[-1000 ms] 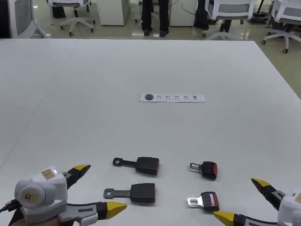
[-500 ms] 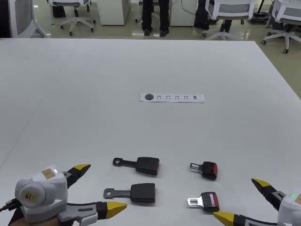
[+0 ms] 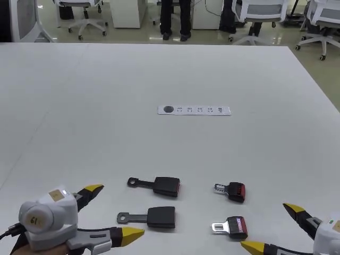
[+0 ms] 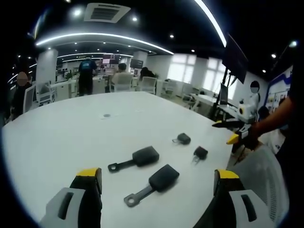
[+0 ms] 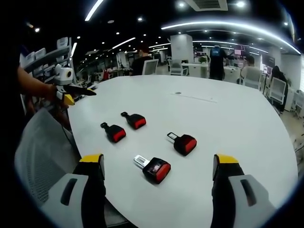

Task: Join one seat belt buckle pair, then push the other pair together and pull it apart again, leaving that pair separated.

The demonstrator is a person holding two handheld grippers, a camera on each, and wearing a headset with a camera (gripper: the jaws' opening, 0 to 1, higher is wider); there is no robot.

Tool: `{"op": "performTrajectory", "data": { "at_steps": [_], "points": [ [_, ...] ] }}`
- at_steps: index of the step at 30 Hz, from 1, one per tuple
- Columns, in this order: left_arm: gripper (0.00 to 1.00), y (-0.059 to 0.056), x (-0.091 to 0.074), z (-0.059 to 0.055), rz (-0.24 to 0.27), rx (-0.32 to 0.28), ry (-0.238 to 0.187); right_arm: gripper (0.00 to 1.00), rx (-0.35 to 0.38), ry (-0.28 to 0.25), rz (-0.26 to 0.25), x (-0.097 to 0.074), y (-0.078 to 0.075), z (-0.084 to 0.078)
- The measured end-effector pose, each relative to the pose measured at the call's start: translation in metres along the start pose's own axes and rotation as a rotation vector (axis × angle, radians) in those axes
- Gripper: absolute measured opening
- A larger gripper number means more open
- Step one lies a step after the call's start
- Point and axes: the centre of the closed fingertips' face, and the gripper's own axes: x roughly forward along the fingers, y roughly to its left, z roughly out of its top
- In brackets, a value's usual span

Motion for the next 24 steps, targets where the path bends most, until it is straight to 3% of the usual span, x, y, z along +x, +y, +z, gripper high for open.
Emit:
{"op": "performTrajectory", "data": {
  "at_steps": [24],
  "points": [
    [0.99,-0.0042,0.0058,-0.0079,-0.031,0.029,0.041,0.92,-0.021,0.025,0.04,0.0078,0.0077,-0.0057]
  ]
}}
